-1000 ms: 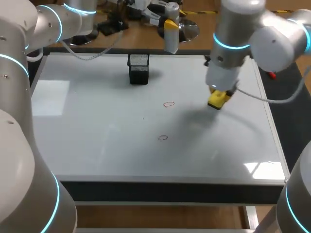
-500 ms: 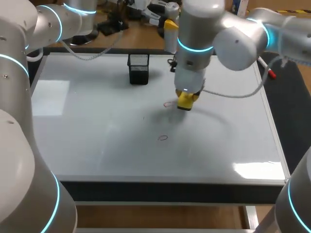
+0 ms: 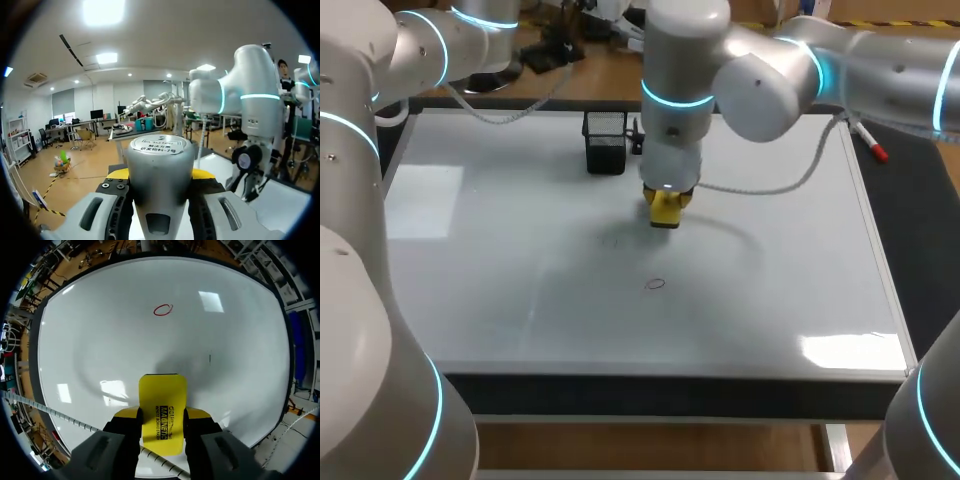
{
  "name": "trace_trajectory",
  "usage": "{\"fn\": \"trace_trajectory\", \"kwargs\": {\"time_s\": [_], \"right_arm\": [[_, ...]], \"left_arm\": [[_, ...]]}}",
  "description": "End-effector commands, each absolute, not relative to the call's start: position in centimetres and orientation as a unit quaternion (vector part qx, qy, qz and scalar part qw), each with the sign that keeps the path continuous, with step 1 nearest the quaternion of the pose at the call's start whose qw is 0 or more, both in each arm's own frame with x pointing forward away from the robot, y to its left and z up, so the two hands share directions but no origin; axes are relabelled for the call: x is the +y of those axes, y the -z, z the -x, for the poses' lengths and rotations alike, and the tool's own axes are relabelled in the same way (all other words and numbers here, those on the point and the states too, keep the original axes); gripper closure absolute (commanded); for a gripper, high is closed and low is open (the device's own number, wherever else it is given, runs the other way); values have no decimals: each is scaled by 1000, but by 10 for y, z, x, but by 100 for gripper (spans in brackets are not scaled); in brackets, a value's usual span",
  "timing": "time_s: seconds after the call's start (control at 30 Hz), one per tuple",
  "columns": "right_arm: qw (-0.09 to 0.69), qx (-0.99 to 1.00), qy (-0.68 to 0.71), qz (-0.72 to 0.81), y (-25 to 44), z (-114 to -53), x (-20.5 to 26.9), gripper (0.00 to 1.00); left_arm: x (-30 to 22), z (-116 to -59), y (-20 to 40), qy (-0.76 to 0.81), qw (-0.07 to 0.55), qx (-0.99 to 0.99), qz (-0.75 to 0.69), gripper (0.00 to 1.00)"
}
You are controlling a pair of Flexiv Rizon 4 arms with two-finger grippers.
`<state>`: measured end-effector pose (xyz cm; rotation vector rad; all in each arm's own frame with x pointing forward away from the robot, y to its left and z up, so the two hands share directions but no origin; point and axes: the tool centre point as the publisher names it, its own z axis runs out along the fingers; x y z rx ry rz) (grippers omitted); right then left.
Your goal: Pick up the inspection probe, press it on each red-marked spot on the whiteboard one by one, put down the probe, pick up the eraser, and wipe off all the red marks.
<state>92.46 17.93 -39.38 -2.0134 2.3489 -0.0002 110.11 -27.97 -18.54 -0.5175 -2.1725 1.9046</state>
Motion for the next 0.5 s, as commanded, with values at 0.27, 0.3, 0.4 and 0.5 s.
{"fn": "trace_trajectory", "kwargs": {"time_s": [0.27,0.3,0.4,0.5], "right_arm": [[-2,743,4,669,405,-929,203,100],[-2,743,1,670,406,-929,204,100],[-3,742,-11,670,412,-930,207,100],[-5,742,-12,670,416,-931,207,100]], "left_arm": [[-280,-1109,187,-612,219,-708,275,100],[-280,-1109,187,-612,219,-708,275,100],[-280,-1109,187,-612,219,-708,275,100],[-280,-1109,187,-612,219,-708,275,100]]}}
